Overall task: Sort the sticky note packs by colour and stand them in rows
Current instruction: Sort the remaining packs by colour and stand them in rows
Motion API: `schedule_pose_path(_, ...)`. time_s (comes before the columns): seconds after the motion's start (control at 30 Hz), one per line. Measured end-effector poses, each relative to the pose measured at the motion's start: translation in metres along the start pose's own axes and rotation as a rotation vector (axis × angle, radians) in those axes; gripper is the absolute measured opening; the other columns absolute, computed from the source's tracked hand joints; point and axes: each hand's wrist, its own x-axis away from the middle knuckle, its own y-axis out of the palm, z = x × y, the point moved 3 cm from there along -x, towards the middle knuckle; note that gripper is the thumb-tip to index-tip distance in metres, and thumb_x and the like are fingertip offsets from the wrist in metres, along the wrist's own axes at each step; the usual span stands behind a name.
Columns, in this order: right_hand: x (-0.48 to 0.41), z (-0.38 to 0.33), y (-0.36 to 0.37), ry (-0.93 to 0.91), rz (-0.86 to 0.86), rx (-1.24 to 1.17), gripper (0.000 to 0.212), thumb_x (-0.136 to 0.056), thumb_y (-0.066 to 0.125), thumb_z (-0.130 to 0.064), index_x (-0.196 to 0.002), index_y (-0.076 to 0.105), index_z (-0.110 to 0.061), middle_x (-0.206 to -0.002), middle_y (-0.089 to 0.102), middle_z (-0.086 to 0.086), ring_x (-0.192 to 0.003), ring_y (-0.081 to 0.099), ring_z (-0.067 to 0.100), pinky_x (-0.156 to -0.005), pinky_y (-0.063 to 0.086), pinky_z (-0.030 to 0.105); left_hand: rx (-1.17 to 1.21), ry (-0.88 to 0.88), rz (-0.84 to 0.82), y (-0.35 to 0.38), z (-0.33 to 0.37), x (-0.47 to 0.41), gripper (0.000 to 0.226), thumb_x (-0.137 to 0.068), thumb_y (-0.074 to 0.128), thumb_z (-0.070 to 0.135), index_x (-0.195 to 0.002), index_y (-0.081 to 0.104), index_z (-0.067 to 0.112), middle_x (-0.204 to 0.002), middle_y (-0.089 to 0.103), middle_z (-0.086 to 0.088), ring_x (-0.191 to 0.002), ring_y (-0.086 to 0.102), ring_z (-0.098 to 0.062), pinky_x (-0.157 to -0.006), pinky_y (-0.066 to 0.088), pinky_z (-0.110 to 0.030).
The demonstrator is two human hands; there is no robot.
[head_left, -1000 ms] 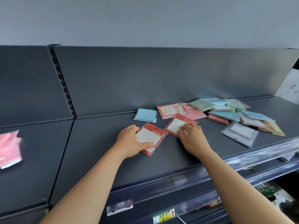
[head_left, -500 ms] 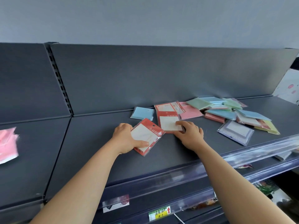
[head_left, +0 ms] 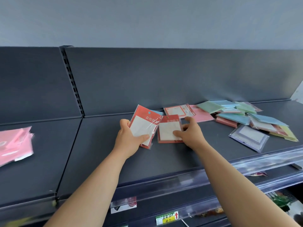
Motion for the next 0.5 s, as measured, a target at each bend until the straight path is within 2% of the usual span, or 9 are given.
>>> schedule_pose_path(0.07,0.007,-0.007,0.002,-0.021,-0.039,-0.130,0.063,-0.081,0.073,-0.009,-0.135,0.042,-0.016,-0.106,0.065,0.003,-0.093,0.063,0.020,-0.072,0.053,0.029,0.041,-0.003,-0.009,0.001,0.000,0.001,0.056,-0.079,0.078,0.027,-0.110,0.033,0.016,-0.104,0.049,0.008,-0.093,0.052,-0.011,-0.060,0.040,-0.021)
schedule_pose_path(0.13,0.011,-0.013,0.006,-0.057,-0.069,-0.205,0.038,-0.084,0.070,-0.008,-0.120,0.057,-0.014,-0.111,0.067,0.005,-0.095,0.066,0.020,-0.082,0.057,0.036,0.077,-0.018,-0.021,0.000,-0.001,0.001,0.056,-0.079,0.079,0.030,-0.110,0.035,0.016,-0.104,0.050,0.009,-0.093,0.053,-0.010,-0.063,0.041,-0.021)
schedule_pose_path(0.2,0.018,-0.022,0.011,-0.086,-0.105,-0.265,0.023,-0.090,0.062,-0.006,-0.110,0.061,-0.017,-0.112,0.068,0.003,-0.098,0.066,0.019,-0.088,0.056,0.040,0.104,-0.039,-0.018,-0.003,-0.001,0.000,0.055,-0.079,0.078,0.030,-0.112,0.036,0.017,-0.108,0.052,0.008,-0.097,0.054,-0.011,-0.065,0.043,-0.023)
schedule_pose_path(0.33,0.028,-0.042,0.024,-0.141,-0.201,-0.318,0.027,-0.094,0.049,0.000,-0.100,0.059,-0.024,-0.102,0.066,-0.006,-0.095,0.065,0.014,-0.086,0.056,0.036,0.161,-0.088,0.034,-0.021,-0.003,-0.003,0.037,-0.087,0.066,0.025,-0.113,0.041,0.018,-0.107,0.056,0.008,-0.091,0.054,-0.004,-0.064,0.043,-0.024)
schedule_pose_path(0.4,0.033,-0.053,0.032,-0.169,-0.261,-0.336,0.032,-0.095,0.045,0.002,-0.098,0.059,-0.027,-0.100,0.066,-0.009,-0.090,0.065,0.009,-0.076,0.058,0.029,0.157,-0.101,0.054,-0.034,-0.008,-0.002,0.032,-0.088,0.062,0.024,-0.113,0.044,0.017,-0.106,0.057,0.008,-0.091,0.054,-0.005,-0.066,0.045,-0.026)
schedule_pose_path(0.5,0.042,-0.071,0.049,-0.196,-0.313,-0.377,0.031,-0.095,0.046,0.002,-0.099,0.057,-0.027,-0.099,0.066,-0.010,-0.087,0.065,0.006,-0.062,0.056,0.021,0.212,-0.121,0.088,-0.058,-0.019,0.001,0.033,-0.086,0.063,0.024,-0.114,0.047,0.019,-0.110,0.060,0.006,-0.099,0.060,-0.012,-0.080,0.056,-0.037)
